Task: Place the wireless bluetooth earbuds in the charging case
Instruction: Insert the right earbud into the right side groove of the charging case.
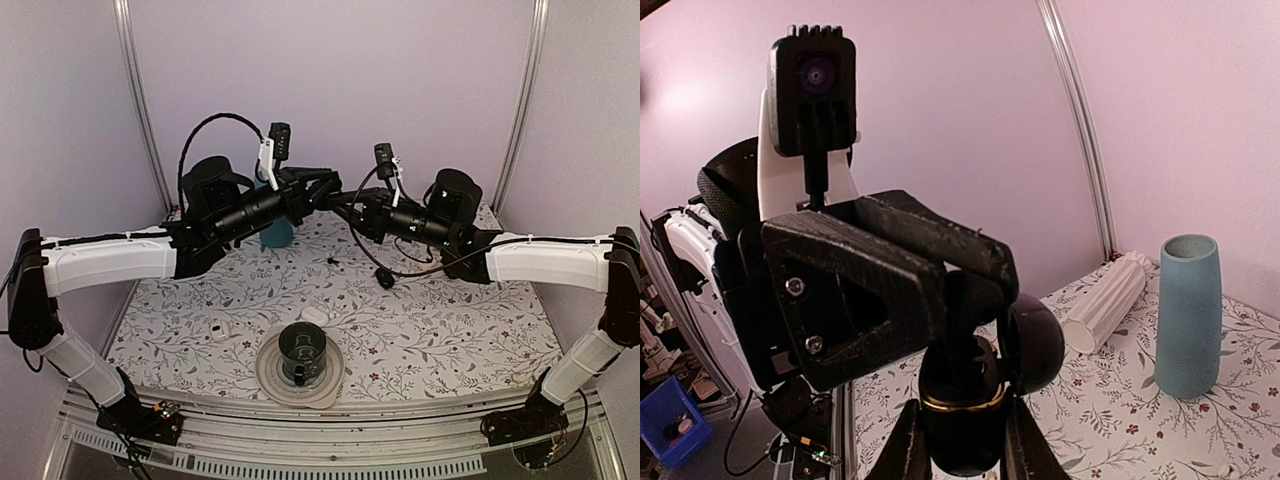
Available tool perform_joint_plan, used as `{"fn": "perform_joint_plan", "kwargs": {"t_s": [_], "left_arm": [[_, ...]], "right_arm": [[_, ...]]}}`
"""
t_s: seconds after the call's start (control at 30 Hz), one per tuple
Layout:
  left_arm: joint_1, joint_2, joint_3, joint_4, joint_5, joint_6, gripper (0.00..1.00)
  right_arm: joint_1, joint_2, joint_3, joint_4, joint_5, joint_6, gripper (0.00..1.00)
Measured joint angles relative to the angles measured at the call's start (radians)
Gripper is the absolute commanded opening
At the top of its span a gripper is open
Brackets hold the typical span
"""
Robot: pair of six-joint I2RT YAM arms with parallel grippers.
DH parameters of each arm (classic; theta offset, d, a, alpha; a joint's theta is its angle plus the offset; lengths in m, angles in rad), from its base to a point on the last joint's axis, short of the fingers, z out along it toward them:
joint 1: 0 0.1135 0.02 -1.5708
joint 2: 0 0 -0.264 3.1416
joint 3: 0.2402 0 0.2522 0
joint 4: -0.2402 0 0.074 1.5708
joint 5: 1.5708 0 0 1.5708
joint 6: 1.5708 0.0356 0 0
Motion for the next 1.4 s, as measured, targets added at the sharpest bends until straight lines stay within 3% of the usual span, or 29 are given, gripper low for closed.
{"fn": "perform_joint_plan", "kwargs": {"t_s": [1.4], "left_arm": [[-0.003,0.010,0.007,0.012,0.016,-0.024,0.19]], "right_arm": [[-0.005,-0.032,0.000,-0.048,0.020,-0.061,0.03]]}}
